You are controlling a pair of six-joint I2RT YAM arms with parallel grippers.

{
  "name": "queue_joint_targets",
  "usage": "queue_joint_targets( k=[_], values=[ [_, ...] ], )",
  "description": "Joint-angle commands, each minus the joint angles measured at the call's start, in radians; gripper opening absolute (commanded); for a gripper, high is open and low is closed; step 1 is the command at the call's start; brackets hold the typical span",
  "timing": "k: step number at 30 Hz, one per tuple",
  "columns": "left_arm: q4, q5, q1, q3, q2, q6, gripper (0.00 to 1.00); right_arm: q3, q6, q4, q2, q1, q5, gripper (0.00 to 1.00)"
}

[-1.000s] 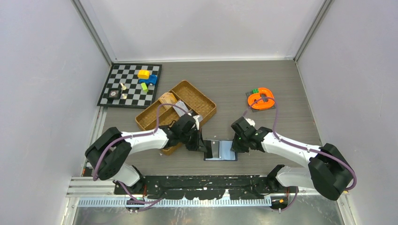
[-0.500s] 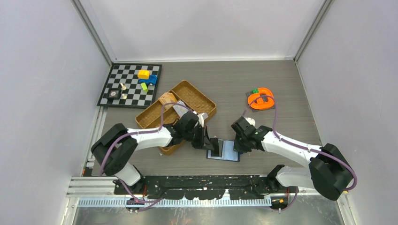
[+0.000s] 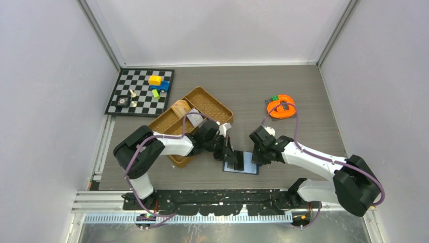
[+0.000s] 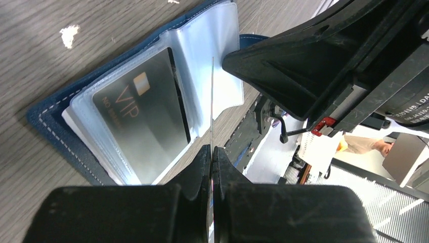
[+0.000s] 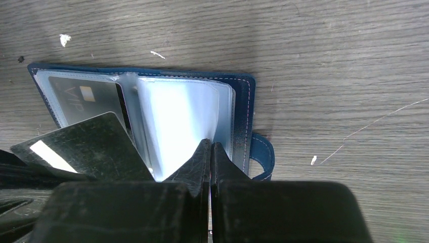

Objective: Put the credit cards into the card holder
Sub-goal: Insert the credit card into the card holder.

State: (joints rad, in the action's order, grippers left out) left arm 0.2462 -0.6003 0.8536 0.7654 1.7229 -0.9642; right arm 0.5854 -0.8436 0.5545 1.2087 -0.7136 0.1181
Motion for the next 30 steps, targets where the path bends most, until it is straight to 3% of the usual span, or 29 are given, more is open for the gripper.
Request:
queue_joint_targets(
  k=[1, 30],
  values=[
    [0.089, -0.060, 0.004, 0.036, 0.033, -0.014, 0.00, 0.020, 0.003, -0.008, 0.008, -0.001, 0.022, 0.00],
    [-0.156, -0.059, -0.015, 0.129, 0.105, 0.143, 0.00, 0.022, -0.004, -0.010, 0.007, -0.002, 0.012, 0.01]
  ],
)
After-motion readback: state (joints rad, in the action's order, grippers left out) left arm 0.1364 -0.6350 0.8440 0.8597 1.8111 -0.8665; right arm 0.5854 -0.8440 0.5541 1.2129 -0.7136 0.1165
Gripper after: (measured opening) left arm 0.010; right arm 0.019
